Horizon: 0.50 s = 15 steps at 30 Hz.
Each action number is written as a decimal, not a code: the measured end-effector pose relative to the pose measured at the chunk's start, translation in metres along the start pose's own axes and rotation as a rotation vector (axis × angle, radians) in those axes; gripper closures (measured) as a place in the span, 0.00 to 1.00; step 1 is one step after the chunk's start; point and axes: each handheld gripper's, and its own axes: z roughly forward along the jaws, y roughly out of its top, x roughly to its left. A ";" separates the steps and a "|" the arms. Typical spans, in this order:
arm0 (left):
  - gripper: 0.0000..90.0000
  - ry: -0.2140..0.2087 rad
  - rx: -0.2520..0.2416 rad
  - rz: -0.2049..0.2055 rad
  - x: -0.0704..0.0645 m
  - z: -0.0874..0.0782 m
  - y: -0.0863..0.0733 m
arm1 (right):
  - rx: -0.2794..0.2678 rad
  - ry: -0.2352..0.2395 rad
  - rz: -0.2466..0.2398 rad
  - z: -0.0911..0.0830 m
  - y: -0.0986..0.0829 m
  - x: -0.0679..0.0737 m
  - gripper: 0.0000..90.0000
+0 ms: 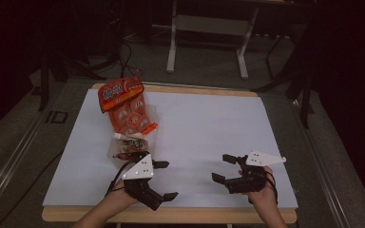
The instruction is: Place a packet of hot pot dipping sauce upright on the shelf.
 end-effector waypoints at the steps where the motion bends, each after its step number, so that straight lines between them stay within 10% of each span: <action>1: 0.04 0.001 0.008 0.003 -0.001 0.001 -0.002 | 0.002 0.000 -0.002 0.000 -0.001 0.000 0.17; 15: 0.04 0.017 0.042 0.012 -0.005 0.004 -0.029 | 0.033 -0.022 0.003 0.001 -0.016 -0.004 0.17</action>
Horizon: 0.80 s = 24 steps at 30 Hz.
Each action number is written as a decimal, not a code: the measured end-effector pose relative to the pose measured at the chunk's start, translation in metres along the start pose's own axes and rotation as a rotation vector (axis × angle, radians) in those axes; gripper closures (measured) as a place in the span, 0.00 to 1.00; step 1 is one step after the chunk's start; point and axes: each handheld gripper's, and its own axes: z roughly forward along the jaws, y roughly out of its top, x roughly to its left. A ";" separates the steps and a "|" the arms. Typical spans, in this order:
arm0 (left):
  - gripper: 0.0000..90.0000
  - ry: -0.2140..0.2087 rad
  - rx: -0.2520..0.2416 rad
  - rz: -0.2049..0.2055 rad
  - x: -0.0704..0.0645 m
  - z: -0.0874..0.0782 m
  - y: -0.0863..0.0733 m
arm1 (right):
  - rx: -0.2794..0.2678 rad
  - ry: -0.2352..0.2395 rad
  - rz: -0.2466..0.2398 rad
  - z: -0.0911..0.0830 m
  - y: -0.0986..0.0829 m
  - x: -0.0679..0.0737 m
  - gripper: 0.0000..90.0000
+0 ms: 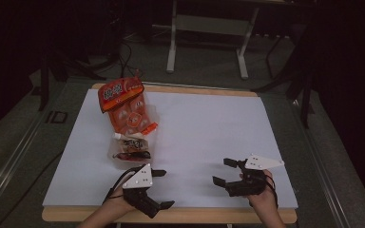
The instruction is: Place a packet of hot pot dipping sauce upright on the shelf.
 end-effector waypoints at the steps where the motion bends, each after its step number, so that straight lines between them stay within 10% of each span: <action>1: 0.04 0.001 -0.002 0.000 0.000 0.000 -0.002 | 0.001 -0.001 0.002 0.000 -0.001 0.000 0.17; 24: 0.04 0.008 0.009 0.037 -0.005 0.009 -0.025 | 0.026 -0.023 0.002 0.003 -0.009 -0.007 0.17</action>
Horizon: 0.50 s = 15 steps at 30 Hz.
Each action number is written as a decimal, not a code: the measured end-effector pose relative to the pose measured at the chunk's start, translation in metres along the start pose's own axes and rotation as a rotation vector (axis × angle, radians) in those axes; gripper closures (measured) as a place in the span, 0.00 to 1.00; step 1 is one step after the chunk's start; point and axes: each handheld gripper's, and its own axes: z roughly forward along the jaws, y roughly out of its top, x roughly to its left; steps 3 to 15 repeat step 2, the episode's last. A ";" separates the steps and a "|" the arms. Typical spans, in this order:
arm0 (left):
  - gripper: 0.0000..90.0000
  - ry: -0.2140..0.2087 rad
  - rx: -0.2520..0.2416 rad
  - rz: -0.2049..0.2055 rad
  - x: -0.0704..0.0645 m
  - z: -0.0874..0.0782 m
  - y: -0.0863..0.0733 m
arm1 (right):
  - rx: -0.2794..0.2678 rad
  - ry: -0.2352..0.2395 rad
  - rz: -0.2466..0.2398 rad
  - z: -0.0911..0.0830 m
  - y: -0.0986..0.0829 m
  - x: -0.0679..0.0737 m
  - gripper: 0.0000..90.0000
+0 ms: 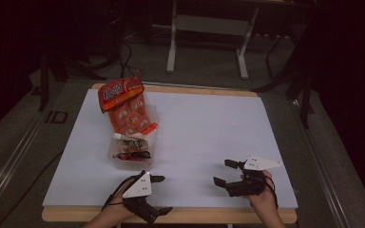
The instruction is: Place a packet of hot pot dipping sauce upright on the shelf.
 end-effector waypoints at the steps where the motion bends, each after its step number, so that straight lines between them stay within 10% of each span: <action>1: 0.04 0.000 0.000 0.002 0.000 0.000 0.000 | -0.002 0.001 0.001 0.000 0.000 0.000 0.17; 15: 0.04 -0.003 -0.001 0.000 0.000 0.001 -0.001 | -0.002 0.002 0.001 0.000 0.000 0.000 0.17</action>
